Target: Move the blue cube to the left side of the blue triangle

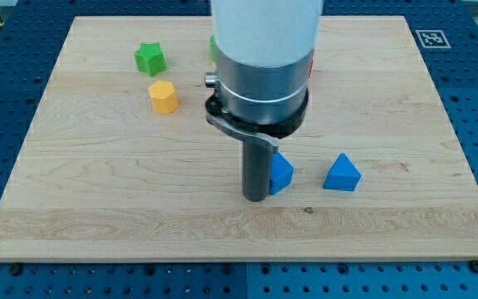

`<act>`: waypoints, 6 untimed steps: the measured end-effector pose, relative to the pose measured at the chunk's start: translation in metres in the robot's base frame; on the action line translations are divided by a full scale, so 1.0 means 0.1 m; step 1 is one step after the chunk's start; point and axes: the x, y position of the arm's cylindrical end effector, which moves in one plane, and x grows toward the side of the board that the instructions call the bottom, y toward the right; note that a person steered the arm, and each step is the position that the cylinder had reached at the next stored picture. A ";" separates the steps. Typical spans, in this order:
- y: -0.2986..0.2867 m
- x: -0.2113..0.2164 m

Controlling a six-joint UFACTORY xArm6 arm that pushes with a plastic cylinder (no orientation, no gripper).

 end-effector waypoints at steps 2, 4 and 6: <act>0.26 0.00; 0.50 0.00; 0.09 0.00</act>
